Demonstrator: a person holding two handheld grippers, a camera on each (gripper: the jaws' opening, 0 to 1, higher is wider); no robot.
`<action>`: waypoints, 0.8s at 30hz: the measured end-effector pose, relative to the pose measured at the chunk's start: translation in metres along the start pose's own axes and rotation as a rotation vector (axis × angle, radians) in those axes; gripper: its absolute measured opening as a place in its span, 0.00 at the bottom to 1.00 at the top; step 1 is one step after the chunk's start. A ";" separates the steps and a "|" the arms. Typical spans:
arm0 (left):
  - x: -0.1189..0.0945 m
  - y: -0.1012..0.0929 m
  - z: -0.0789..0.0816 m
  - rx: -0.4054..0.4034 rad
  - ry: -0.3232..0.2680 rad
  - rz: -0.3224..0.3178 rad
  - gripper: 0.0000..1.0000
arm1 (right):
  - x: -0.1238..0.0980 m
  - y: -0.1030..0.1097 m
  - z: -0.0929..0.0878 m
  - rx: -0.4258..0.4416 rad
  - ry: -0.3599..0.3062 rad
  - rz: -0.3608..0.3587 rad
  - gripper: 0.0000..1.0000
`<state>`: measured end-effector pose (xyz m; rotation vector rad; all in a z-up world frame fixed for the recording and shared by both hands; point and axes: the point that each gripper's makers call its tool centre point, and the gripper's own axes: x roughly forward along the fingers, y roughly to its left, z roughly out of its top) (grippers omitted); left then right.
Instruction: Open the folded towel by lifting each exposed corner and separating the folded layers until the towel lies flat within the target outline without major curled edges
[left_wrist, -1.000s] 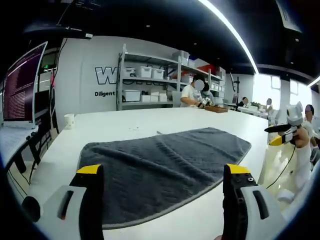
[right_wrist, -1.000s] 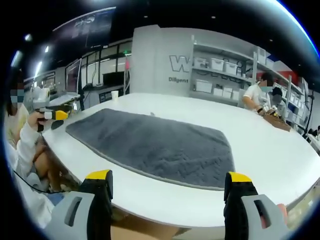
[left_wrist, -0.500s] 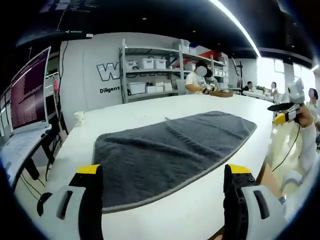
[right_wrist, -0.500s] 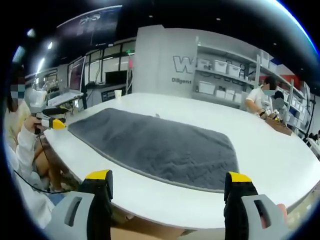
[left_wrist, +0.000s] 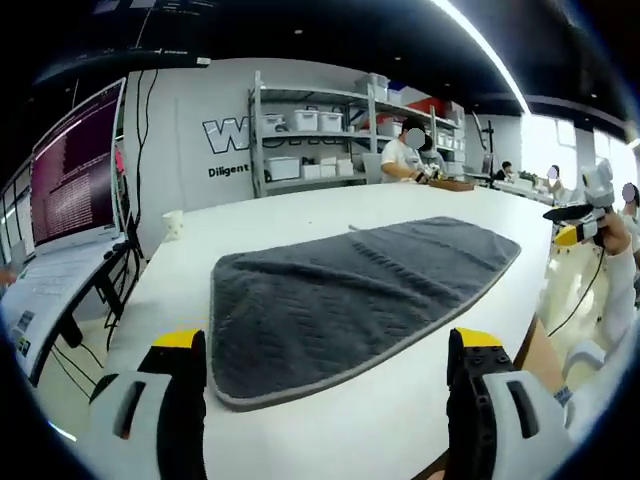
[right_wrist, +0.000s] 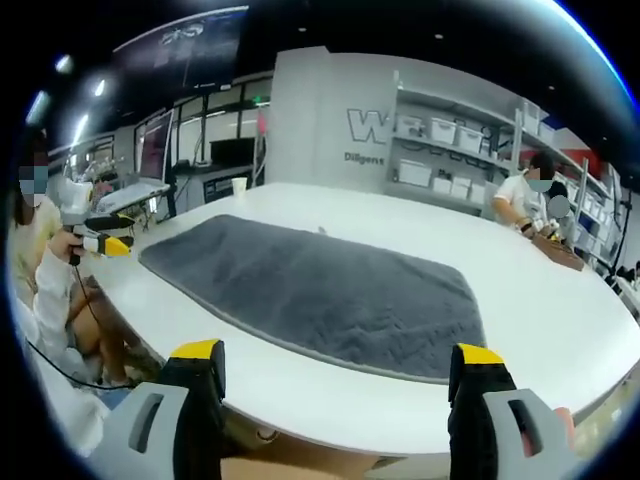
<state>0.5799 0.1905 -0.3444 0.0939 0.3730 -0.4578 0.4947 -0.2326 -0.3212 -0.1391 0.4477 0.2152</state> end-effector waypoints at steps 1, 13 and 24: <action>0.002 0.007 -0.005 -0.012 0.011 0.008 1.00 | 0.000 0.000 0.000 0.000 0.001 -0.001 0.92; 0.030 0.048 -0.049 -0.176 0.066 0.015 0.87 | -0.002 0.005 0.006 -0.008 0.006 -0.007 0.92; 0.040 0.065 -0.064 -0.245 0.047 0.025 0.48 | -0.003 0.004 0.010 -0.013 0.009 -0.020 0.92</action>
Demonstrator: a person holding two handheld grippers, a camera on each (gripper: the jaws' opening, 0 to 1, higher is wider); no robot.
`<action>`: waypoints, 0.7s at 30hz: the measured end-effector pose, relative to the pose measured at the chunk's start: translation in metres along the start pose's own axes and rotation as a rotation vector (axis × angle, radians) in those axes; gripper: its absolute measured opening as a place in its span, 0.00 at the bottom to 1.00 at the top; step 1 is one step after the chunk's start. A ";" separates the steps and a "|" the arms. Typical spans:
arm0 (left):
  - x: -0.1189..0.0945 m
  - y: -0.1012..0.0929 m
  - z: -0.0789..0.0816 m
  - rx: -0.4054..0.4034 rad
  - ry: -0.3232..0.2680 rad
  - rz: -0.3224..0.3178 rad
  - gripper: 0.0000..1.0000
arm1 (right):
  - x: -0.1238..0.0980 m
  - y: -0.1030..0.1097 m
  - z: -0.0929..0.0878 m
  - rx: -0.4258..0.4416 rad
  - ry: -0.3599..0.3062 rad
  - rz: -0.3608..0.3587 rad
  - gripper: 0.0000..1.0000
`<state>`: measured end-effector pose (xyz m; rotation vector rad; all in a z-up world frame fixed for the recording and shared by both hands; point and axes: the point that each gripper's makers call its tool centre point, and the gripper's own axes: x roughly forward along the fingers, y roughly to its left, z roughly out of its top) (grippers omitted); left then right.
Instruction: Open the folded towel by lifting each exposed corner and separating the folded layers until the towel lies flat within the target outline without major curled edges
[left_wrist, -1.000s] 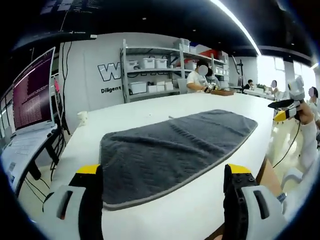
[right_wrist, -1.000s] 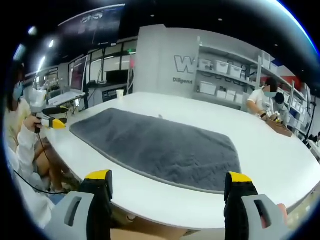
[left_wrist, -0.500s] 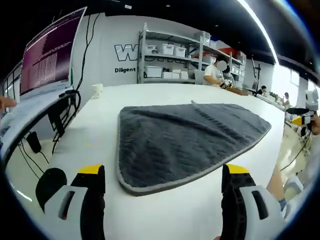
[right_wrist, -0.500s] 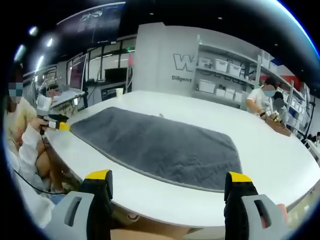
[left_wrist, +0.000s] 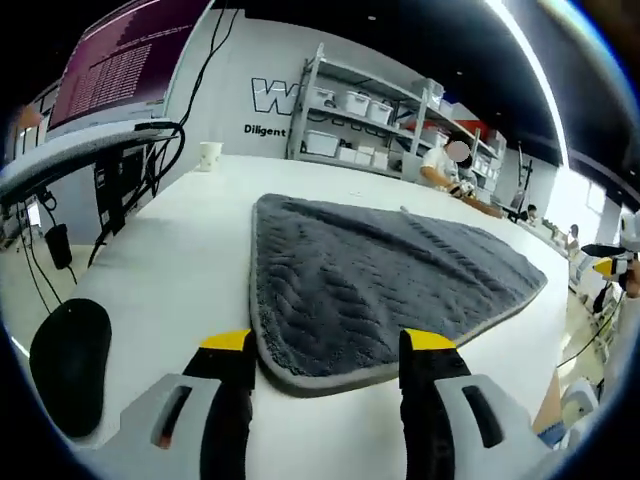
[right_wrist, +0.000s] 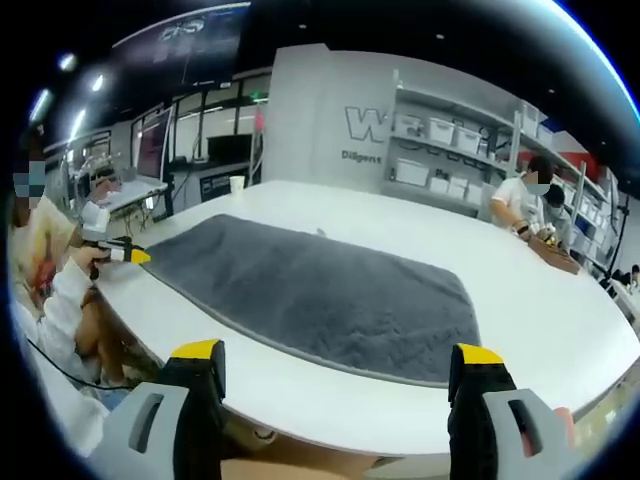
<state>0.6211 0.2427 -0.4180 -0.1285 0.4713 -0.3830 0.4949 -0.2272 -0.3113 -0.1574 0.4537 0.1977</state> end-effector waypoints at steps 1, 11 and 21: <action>-0.001 0.004 0.001 -0.005 -0.009 0.008 0.43 | 0.000 0.000 0.000 -0.002 0.000 0.000 0.92; -0.006 0.013 -0.001 0.029 0.000 0.063 0.21 | -0.001 0.001 0.000 -0.004 0.008 -0.002 0.92; -0.010 0.020 0.002 0.108 0.007 0.094 0.09 | -0.001 0.003 0.002 -0.005 0.011 -0.001 0.92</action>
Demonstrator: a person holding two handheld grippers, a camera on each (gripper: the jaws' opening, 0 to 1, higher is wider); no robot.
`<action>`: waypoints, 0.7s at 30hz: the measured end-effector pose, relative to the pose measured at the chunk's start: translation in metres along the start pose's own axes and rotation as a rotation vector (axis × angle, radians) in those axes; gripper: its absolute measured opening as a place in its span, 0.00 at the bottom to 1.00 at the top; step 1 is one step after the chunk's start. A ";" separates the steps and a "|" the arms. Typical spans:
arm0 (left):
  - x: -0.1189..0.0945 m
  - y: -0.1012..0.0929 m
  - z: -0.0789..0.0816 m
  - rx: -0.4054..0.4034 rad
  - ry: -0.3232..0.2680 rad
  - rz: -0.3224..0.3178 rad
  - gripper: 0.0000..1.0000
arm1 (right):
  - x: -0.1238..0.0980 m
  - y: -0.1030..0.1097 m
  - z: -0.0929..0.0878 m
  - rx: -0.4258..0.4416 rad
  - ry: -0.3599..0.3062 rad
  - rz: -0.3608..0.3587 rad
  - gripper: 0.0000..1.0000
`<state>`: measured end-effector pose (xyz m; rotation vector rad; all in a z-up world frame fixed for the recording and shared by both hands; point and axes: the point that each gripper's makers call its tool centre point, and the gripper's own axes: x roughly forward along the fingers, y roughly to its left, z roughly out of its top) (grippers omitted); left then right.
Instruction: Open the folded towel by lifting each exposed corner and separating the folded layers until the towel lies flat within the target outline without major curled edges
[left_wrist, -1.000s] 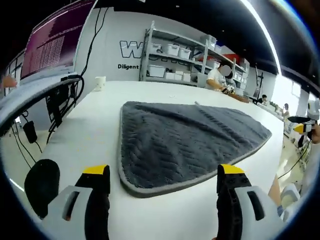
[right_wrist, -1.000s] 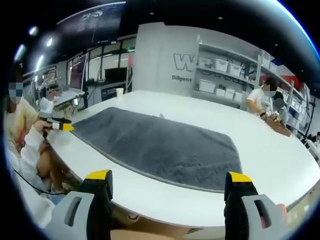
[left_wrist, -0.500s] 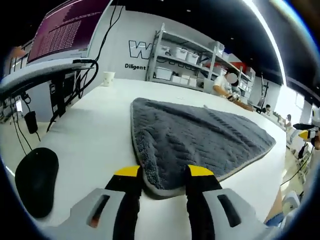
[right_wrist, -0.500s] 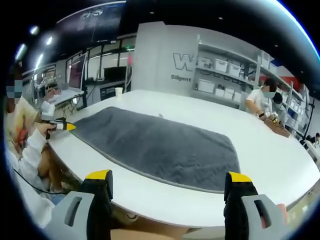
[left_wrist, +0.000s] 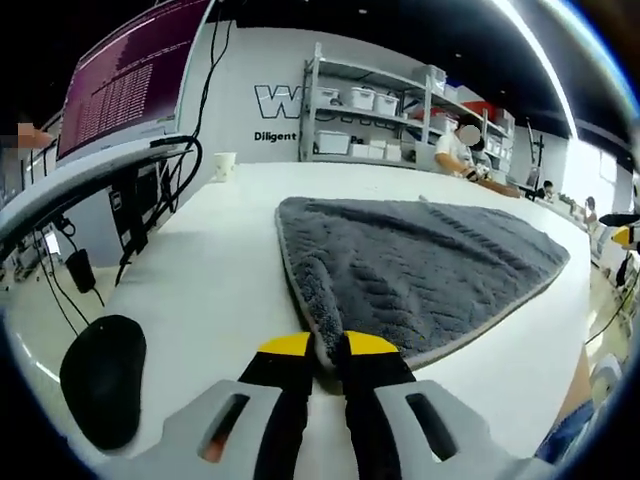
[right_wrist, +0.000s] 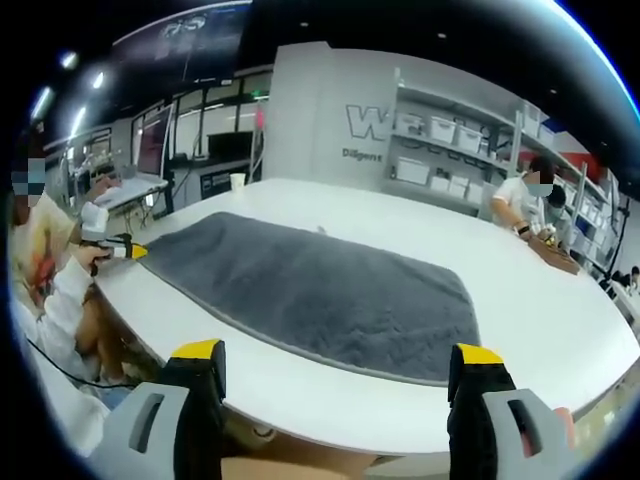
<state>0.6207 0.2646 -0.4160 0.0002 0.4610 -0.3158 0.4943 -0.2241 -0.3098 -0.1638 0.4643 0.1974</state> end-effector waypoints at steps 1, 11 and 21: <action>0.000 0.000 0.001 0.000 -0.005 0.001 0.09 | 0.000 0.000 0.000 -0.001 0.000 0.001 0.92; -0.008 0.002 0.000 0.032 0.035 0.027 0.08 | -0.005 -0.002 0.001 -0.003 -0.001 -0.008 0.92; -0.014 0.004 -0.004 0.075 0.085 0.059 0.08 | -0.005 -0.001 0.000 -0.006 0.000 -0.004 0.92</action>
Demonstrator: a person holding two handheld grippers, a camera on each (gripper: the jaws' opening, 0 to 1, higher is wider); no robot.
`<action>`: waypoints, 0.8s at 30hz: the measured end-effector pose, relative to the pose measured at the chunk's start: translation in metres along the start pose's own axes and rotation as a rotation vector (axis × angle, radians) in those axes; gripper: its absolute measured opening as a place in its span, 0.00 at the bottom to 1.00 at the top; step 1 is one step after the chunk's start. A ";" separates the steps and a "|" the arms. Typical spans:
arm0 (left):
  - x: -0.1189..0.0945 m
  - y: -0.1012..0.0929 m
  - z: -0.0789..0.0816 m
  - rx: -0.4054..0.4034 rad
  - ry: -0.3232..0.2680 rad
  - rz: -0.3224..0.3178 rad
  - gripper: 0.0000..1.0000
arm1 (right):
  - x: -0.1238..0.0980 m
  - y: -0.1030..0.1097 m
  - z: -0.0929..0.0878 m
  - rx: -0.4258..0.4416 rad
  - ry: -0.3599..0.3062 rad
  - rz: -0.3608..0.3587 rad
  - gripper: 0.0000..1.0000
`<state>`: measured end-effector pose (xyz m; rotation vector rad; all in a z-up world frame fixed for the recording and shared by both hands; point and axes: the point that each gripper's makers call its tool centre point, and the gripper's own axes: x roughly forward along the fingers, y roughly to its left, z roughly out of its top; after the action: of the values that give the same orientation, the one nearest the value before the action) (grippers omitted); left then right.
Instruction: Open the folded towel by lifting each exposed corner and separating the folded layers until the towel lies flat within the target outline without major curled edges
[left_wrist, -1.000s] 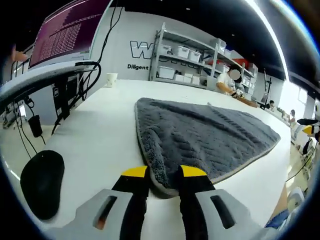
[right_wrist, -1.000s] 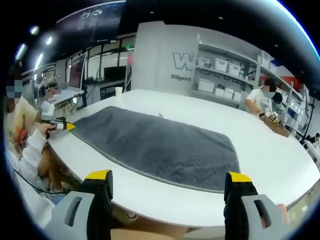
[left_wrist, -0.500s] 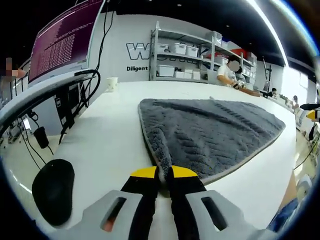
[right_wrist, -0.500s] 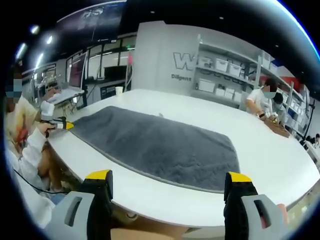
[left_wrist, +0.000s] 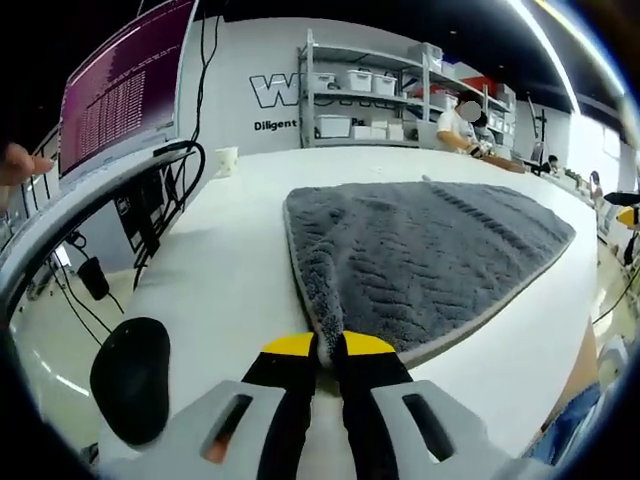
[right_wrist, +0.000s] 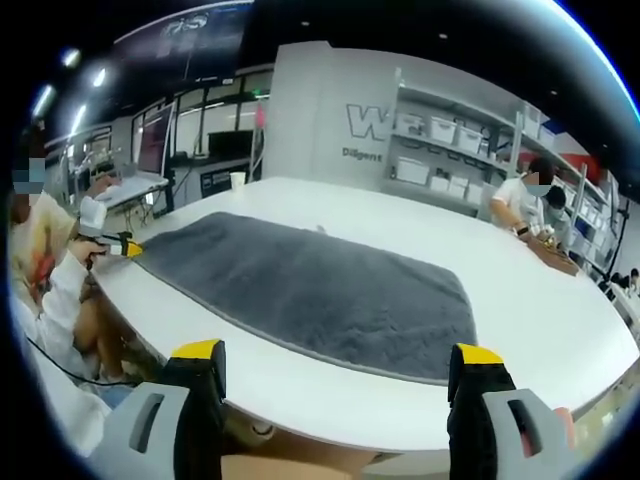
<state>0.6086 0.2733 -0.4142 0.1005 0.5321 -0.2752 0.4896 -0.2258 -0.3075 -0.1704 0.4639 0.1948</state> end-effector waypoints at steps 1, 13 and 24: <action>0.000 0.000 0.000 0.003 0.003 0.004 0.08 | 0.000 0.000 0.000 0.001 0.000 -0.001 0.92; -0.006 0.005 -0.002 -0.026 0.025 0.024 0.18 | 0.001 0.001 -0.002 -0.002 0.005 0.003 0.92; -0.039 -0.002 0.031 -0.003 -0.072 0.023 0.40 | 0.000 0.000 -0.001 0.002 0.003 -0.003 0.92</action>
<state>0.5910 0.2754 -0.3680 0.0935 0.4598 -0.2546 0.4894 -0.2258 -0.3090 -0.1695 0.4671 0.1910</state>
